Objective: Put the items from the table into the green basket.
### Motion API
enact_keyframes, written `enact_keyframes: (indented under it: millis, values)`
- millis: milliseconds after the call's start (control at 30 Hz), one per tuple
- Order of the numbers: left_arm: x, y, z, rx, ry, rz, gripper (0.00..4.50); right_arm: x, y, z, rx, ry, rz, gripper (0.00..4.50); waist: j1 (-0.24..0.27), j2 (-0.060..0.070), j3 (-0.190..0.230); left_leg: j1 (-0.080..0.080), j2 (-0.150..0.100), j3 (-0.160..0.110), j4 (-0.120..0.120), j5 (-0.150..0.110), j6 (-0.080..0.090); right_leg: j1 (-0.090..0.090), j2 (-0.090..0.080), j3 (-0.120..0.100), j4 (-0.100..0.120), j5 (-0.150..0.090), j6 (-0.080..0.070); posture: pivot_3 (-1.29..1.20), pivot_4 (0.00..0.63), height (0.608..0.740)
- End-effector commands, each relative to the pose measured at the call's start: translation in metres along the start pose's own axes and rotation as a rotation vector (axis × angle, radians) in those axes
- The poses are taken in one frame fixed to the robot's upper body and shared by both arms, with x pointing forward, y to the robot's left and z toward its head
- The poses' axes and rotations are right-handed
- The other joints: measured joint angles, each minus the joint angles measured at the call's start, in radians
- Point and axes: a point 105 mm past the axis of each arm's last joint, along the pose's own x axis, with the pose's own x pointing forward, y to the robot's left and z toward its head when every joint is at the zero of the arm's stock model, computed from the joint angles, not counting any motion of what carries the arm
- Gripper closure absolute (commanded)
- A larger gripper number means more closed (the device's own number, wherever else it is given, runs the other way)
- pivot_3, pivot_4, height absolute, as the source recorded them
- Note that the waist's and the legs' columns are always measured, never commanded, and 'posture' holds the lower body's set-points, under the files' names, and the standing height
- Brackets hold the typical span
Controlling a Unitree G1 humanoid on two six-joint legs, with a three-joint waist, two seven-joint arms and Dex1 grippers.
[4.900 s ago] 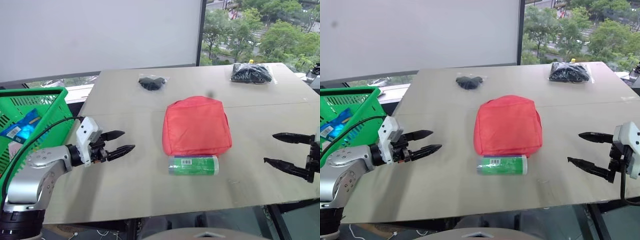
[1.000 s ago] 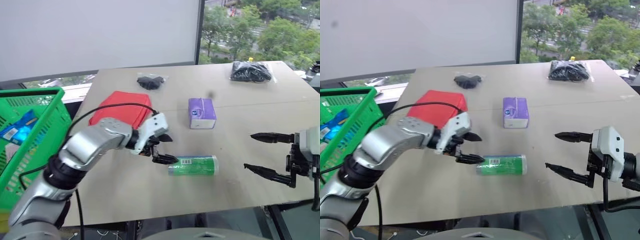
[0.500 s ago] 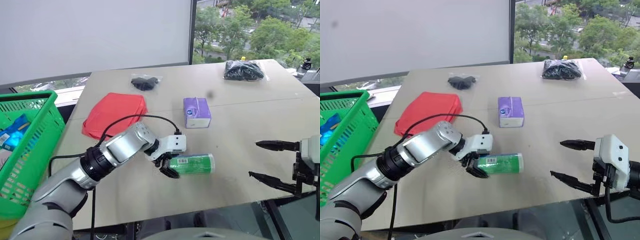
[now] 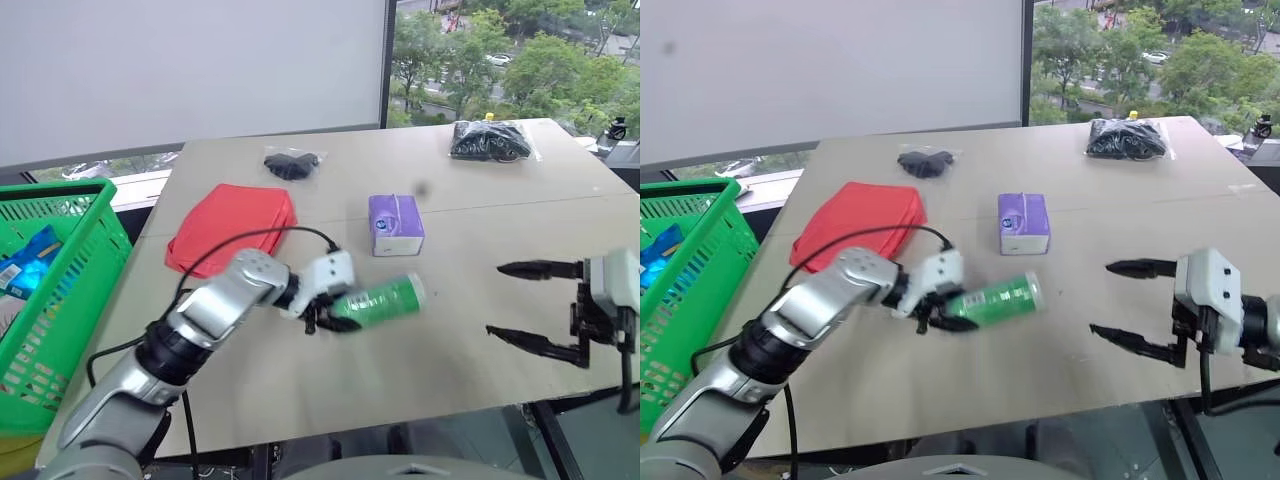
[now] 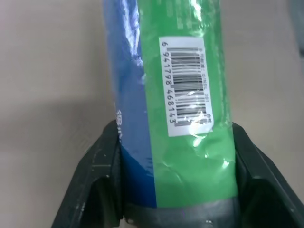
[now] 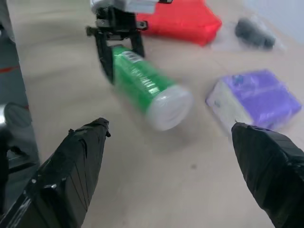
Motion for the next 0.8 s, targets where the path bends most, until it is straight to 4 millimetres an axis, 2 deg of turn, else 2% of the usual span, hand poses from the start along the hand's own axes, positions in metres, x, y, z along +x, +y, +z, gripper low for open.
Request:
enact_keyframes:
  millis: [33,167,233,367,500,567,633,800]
  values:
    - [-0.046,0.041,0.026,-0.061,-0.19,0.363,2.59,0.012,-0.01,0.015,-0.081,-0.09,-0.016,0.0,0.011,0.0,0.0,0.0,0.0,0.0,0.0,0.0,0.0,0.0,0.0,0.0,0.0,0.0,0.0,0.08,0.0,0.74]
    - [-0.098,0.073,0.03,-0.197,-0.347,0.74,2.59,0.035,-0.021,0.046,-0.113,-0.282,0.004,0.0,0.02,-0.001,0.0,0.0,0.0,-0.003,0.001,0.001,-0.001,-0.003,-0.003,-0.002,0.002,0.001,-0.001,0.15,0.0,0.74]
    - [-0.13,0.091,0.029,-0.226,-0.378,0.968,2.59,0.048,-0.027,0.064,-0.117,-0.377,0.034,0.0,0.032,-0.002,0.001,-0.002,-0.001,-0.005,0.002,0.004,-0.008,-0.008,-0.005,-0.004,0.005,0.001,-0.002,0.18,0.0,0.74]
    - [-0.196,0.118,0.026,-0.263,-0.386,1.39,2.59,0.063,-0.031,0.075,-0.111,-0.444,0.109,0.0,0.079,-0.007,0.002,-0.003,-0.004,-0.009,0.001,0.005,-0.01,-0.01,-0.007,-0.007,0.008,0.001,-0.003,0.23,0.0,0.74]
    - [-0.261,0.115,0.021,-0.346,-0.441,1.705,2.59,0.071,-0.035,0.078,-0.117,-0.452,0.147,0.0,0.13,-0.012,-0.002,-0.006,-0.006,-0.011,-0.002,0.005,-0.01,-0.013,-0.011,-0.009,0.006,0.001,-0.003,0.27,0.0,0.74]
    - [-0.286,0.112,0.008,-0.445,-0.462,1.818,2.59,0.073,-0.037,0.078,-0.116,-0.455,0.154,0.0,0.149,-0.016,-0.004,-0.018,-0.009,-0.012,0.0,0.006,-0.011,-0.026,-0.015,-0.011,0.008,0.002,-0.002,0.28,0.0,0.74]
    - [-0.299,0.111,-0.005,-0.533,-0.47,1.87,2.59,0.074,-0.038,0.078,-0.116,-0.46,0.16,0.0,0.166,-0.018,-0.006,-0.021,-0.01,-0.013,0.001,0.006,-0.011,-0.029,-0.015,-0.013,0.01,0.002,-0.003,0.28,0.0,0.74]
    - [-0.31,0.119,-0.045,-0.785,-0.482,1.896,2.59,0.078,-0.036,0.088,-0.123,-0.495,0.181,0.0,0.203,-0.019,-0.006,-0.023,-0.011,-0.017,0.001,0.006,-0.012,-0.029,-0.016,-0.017,0.008,0.002,-0.003,0.27,0.0,0.74]
